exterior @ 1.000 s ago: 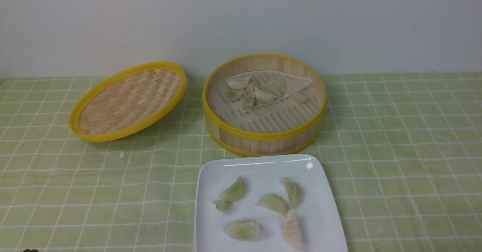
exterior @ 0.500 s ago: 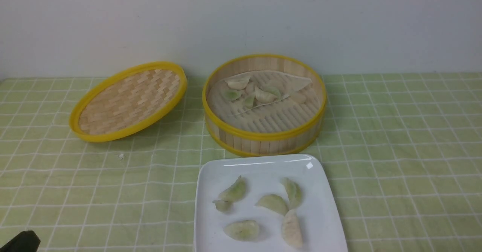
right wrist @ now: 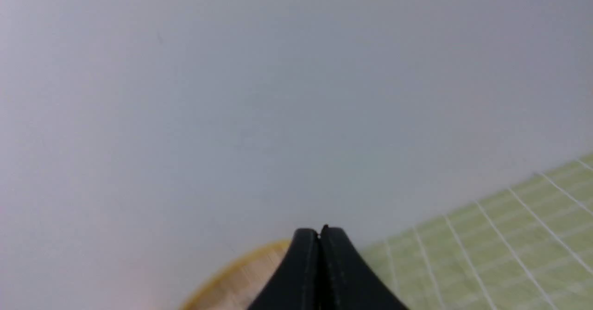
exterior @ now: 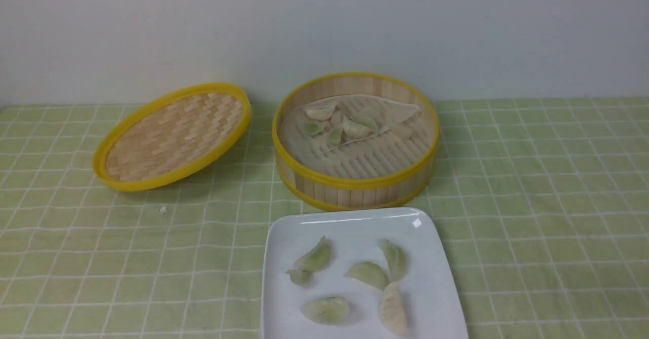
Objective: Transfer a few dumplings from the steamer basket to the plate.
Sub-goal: Use the left arm to grab a dumpling from the steamer
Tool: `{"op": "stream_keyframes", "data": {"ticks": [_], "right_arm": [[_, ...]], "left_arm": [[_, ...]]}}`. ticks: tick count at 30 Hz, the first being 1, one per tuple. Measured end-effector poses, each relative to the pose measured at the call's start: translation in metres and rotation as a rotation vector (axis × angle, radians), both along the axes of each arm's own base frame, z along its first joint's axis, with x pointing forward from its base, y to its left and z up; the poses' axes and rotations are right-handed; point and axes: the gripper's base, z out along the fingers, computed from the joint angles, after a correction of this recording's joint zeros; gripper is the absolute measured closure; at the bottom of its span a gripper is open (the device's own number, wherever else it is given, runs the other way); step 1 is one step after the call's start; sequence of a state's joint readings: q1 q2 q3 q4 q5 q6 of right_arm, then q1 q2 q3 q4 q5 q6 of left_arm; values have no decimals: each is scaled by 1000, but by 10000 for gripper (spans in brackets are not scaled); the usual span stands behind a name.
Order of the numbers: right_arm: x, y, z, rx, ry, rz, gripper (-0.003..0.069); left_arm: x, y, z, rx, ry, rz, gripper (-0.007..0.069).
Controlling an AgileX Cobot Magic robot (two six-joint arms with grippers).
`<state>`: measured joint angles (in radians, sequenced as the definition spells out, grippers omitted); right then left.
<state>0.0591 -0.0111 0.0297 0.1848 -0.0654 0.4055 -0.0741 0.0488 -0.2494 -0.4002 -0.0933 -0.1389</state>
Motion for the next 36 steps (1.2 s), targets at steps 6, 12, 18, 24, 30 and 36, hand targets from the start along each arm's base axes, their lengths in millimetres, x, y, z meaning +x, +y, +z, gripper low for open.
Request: {"op": "stream_keyframes", "data": {"ticks": [6,12,18,24,30,36], "right_arm": [[-3,-3,9,57,-104,-17,673],[-3,-3,12,67,-123,-17,673],[-10,7,64,-9,169,92,673],[8,14,131,-355,632,194,673],[36,18,165,-496,851,270,673],[47,22,168,-480,877,313,673]], "left_arm": [[42,-23,75,212,512,-208,631],[120,-38,87,454,955,-399,631],[210,-51,59,597,1116,-536,631],[282,-89,38,763,1113,-689,631],[338,-128,28,865,1045,-764,631],[391,-171,-9,1001,971,-843,612]]}}
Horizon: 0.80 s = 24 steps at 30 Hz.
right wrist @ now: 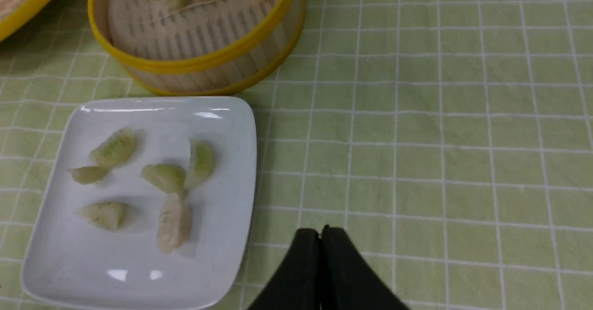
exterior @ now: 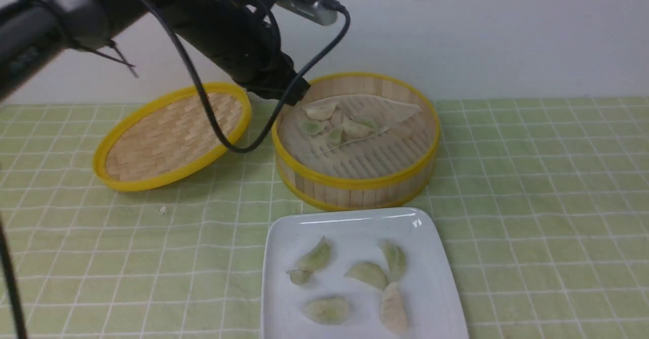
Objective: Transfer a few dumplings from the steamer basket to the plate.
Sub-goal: Use the left arm to grab a dumpling from the steamer
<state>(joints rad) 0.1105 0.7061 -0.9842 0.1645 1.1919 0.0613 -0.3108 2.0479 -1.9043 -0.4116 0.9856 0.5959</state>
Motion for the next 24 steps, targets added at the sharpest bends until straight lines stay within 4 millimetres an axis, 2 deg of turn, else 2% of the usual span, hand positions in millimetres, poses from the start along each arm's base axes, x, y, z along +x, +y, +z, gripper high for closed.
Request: {"op": "stream_keyframes", "data": {"ticks": [1,4,7,8,10,13,16,19,21,24], "right_arm": [[0,0,0,1,1,1,673],[0,2,-5,20,20,9,673],[0,2,-6,23,30,11,673],[0,3,-6,25,35,13,673],[-1,3,-6,27,39,14,673],[-1,3,-7,27,41,15,673],[-1,3,-7,29,47,17,673],[-2,3,-8,31,62,21,673],[-3,4,-8,35,72,25,673],[-4,4,-9,37,90,30,673]], "left_arm": [[4,-2,-4,1,1,-2,608],[28,-23,-40,10,12,-27,526],[40,-32,-57,9,1,-28,444],[49,-36,-72,19,-16,-20,373],[56,-40,-84,30,-49,-10,287],[64,-44,-103,42,-85,0,198],[69,-48,-118,52,-118,9,165],[73,-52,-137,80,-137,3,162],[75,-53,-140,81,-150,8,171],[78,-54,-143,82,-175,17,225]]}}
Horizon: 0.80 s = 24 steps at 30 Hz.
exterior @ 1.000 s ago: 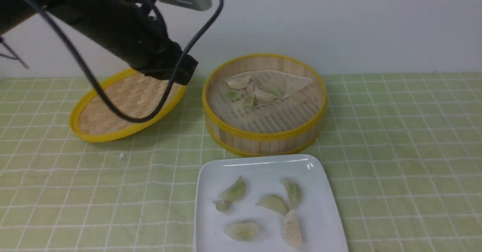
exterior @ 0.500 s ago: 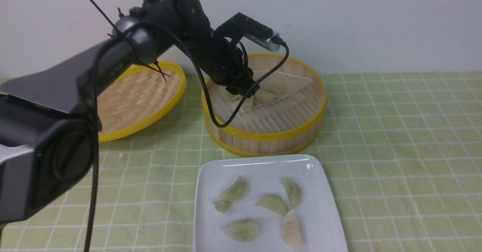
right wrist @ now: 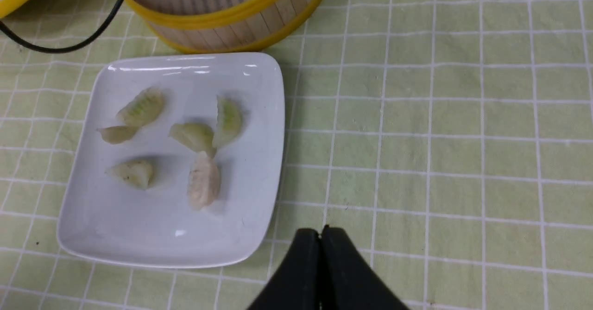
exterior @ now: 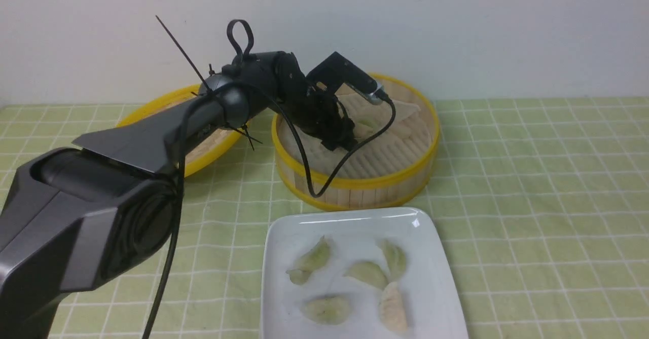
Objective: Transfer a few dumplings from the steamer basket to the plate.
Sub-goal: Use the left arm to grab a dumpling from the steamer
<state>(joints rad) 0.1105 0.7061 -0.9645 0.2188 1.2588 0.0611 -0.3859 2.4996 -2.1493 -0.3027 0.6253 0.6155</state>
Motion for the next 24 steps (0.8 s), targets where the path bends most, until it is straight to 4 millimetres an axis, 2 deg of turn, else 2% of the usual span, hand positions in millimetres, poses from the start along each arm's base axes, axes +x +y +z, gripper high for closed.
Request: {"op": "stream_keyframes", "data": {"ticks": [2,5,7,10,12,16,19,24], "right_arm": [[-1,0,0,4,7,3,673],[-1,1,0,5,9,4,673],[-1,1,0,5,10,4,673],[-1,1,-1,8,12,6,673],[-1,1,0,10,12,8,673],[-1,2,0,7,9,20,673],[-1,2,0,6,8,23,673],[-1,3,0,18,9,30,673]], "left_arm": [[-1,-3,-1,1,8,-2,356],[-5,-3,3,26,35,-11,461],[-8,0,10,51,47,-9,462],[-15,9,33,94,84,13,459],[-22,13,63,87,70,33,459],[-34,18,107,56,37,45,459],[-38,18,118,37,35,44,459],[-49,19,113,54,178,43,459]]}}
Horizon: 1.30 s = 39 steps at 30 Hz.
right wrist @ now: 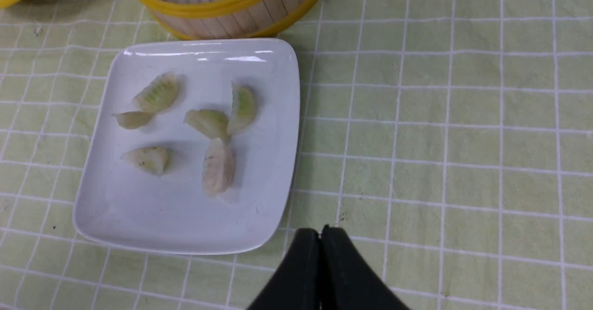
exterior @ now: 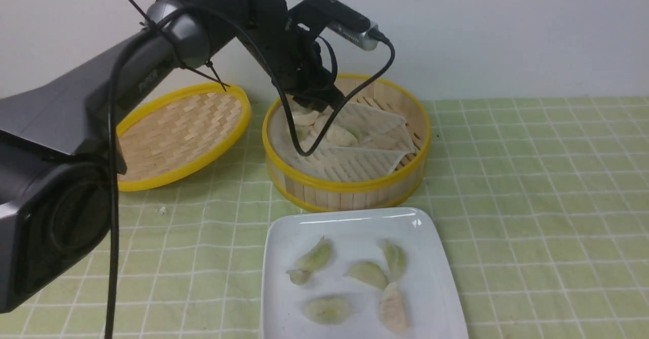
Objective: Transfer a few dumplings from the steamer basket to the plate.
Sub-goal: Use the left arm to grab a dumpling from the steamer, then use the left arm to put the dumpling into the plate
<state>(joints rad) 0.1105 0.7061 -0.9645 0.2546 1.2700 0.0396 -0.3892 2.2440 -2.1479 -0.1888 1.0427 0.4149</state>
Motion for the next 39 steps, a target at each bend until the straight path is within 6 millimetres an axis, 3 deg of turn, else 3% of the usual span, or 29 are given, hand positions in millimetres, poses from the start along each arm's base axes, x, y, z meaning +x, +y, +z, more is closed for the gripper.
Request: {"op": "stream_keyframes", "data": {"ticks": [4,6,11,13,15,19,22,26,32,34,39], "right_arm": [[0,0,0,0,0,5,673],[0,0,0,-1,-1,8,673],[0,0,0,-15,-6,17,673],[0,0,0,-21,-8,23,673],[0,0,0,-27,-11,28,673],[0,0,0,-31,-12,32,673],[0,0,0,-42,-17,43,673],[7,1,-3,-51,10,51,673],[34,5,-16,-52,116,72,673],[43,6,-21,-63,150,83,673],[71,11,-20,-67,177,120,673]], "left_arm": [[-19,4,13,15,123,-16,459],[-32,6,36,-35,134,-4,459],[-69,13,57,-112,195,4,459],[-93,17,51,-105,263,1,459],[-121,21,30,-66,366,-7,459],[-165,12,-11,9,527,-55,459],[-187,-1,-43,58,590,-88,459],[-196,-14,-69,91,606,-109,459],[-193,-22,-83,83,606,-100,451],[-192,-22,-85,84,606,-98,412],[-192,-23,-86,82,608,-96,197]]}}
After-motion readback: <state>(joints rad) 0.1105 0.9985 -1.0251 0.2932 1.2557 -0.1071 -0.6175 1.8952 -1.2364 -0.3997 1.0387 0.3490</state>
